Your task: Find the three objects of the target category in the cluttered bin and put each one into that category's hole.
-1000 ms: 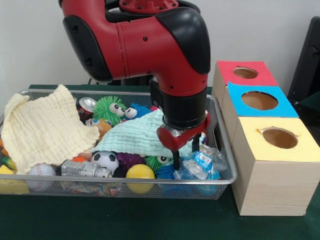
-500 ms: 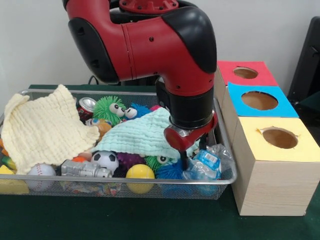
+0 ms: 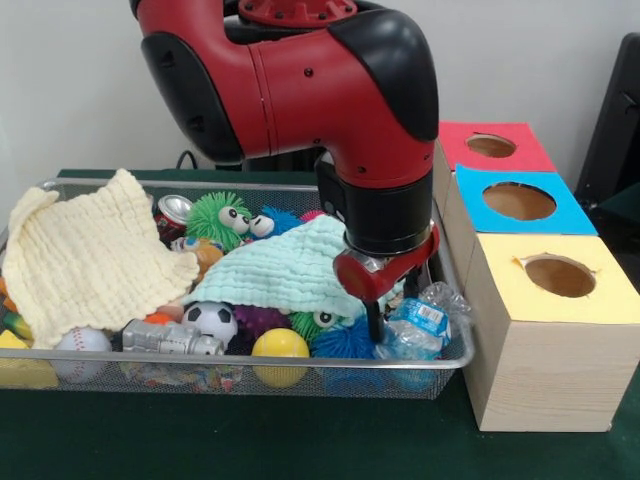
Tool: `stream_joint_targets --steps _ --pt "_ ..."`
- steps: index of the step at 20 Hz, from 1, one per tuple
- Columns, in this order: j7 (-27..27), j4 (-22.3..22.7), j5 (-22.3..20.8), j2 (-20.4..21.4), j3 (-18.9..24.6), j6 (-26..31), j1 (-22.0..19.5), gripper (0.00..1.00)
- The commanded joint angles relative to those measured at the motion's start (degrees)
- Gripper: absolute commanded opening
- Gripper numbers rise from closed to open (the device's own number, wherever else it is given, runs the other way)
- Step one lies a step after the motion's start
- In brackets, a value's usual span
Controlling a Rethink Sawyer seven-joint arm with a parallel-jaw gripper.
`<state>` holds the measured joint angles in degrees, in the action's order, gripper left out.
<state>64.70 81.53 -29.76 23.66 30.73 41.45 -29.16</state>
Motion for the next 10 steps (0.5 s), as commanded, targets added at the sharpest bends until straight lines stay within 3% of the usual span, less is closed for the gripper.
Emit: stream_joint_targets --steps 1,2,3,10 --pt "-0.63 5.16 -1.40 0.32 2.20 -3.62 -0.49 1.00" --pt "-0.65 4.97 -1.53 0.34 2.06 -3.48 -0.36 1.00" --pt "-0.71 4.90 -1.84 0.37 1.96 -3.59 -0.25 0.00" --pt "-1.06 4.27 -3.15 0.71 1.33 -3.16 0.71 0.00"
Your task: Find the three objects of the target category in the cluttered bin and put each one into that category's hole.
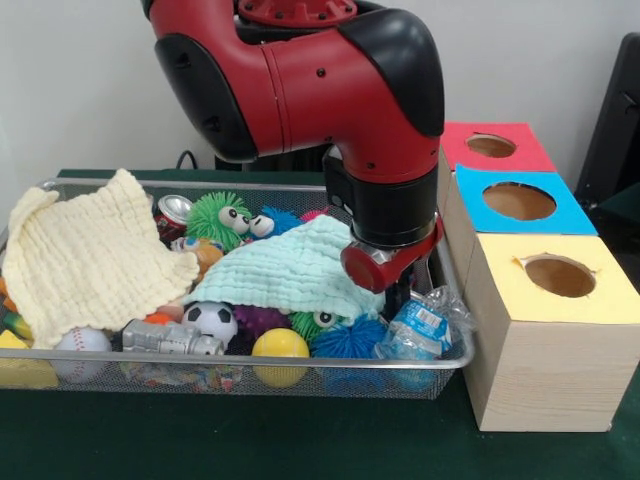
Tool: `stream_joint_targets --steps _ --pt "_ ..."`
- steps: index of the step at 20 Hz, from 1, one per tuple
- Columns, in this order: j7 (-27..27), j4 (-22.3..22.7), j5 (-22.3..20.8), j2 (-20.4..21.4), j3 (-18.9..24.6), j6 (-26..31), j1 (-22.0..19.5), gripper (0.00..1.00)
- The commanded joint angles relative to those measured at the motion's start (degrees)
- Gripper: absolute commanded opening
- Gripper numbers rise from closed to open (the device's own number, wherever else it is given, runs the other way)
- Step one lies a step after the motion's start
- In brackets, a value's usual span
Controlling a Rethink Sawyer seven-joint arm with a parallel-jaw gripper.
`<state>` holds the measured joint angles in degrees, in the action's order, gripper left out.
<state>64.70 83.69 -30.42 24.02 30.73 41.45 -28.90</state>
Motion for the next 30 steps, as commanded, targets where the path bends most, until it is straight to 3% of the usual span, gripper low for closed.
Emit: stream_joint_targets --steps 1,13,30 --pt "-1.10 2.13 -2.56 0.37 1.39 -3.19 0.37 0.00" --pt "-0.75 3.25 -2.15 2.00 2.23 -4.84 -0.65 0.00" --pt "-1.48 1.76 -2.84 2.64 0.13 -0.85 1.10 0.00"
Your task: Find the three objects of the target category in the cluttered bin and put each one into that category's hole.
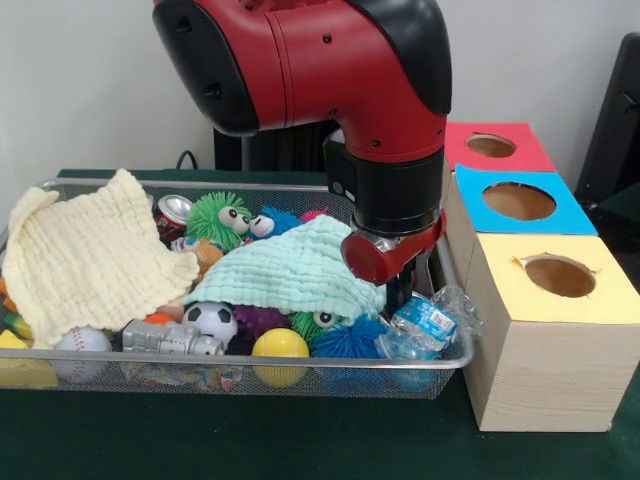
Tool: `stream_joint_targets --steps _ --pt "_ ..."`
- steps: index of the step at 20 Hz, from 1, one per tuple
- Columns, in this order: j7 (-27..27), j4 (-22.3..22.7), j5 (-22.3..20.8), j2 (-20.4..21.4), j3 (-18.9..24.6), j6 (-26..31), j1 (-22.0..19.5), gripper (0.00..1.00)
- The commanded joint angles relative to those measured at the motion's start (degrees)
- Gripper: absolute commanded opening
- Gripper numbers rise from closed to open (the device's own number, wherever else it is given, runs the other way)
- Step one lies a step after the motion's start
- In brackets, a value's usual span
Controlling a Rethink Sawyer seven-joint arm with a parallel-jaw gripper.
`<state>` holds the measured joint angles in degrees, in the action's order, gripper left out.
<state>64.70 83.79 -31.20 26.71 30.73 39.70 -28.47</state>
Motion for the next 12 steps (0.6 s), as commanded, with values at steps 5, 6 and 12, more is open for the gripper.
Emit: stream_joint_targets --steps 5,6,12 --pt "-1.27 0.98 -2.04 0.06 -0.27 1.76 1.31 0.00" --pt "-1.34 0.94 -1.99 0.20 -0.31 2.01 1.34 0.00" --pt "-3.61 0.24 -1.95 3.00 -1.74 7.95 1.96 0.00"
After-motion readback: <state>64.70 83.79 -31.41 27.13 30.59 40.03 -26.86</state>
